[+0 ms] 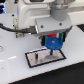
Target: Insert the blue gear onto the right peg, followed by the red gear
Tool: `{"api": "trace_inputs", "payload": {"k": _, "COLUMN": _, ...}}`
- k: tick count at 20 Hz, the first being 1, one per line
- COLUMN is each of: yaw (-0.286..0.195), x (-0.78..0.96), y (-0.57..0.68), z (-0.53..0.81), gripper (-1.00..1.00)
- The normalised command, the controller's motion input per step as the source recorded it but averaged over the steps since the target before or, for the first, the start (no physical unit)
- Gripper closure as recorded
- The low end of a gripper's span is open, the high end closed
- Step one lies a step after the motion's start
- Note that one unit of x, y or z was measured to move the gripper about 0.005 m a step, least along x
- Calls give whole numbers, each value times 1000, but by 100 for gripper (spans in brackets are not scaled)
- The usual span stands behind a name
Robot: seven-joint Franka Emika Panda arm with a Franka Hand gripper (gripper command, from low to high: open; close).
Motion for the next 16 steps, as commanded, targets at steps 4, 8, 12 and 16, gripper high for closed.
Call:
{"api": "trace_inputs", "payload": {"k": 4, "yaw": 0, "x": 182, "y": -125, "z": -187, "gripper": 100}}
{"api": "trace_inputs", "payload": {"k": 8, "yaw": 0, "x": 208, "y": -127, "z": -276, "gripper": 100}}
{"api": "trace_inputs", "payload": {"k": 12, "yaw": 0, "x": 105, "y": -46, "z": 66, "gripper": 100}}
{"api": "trace_inputs", "payload": {"k": 16, "yaw": 0, "x": 190, "y": -66, "z": 461, "gripper": 100}}
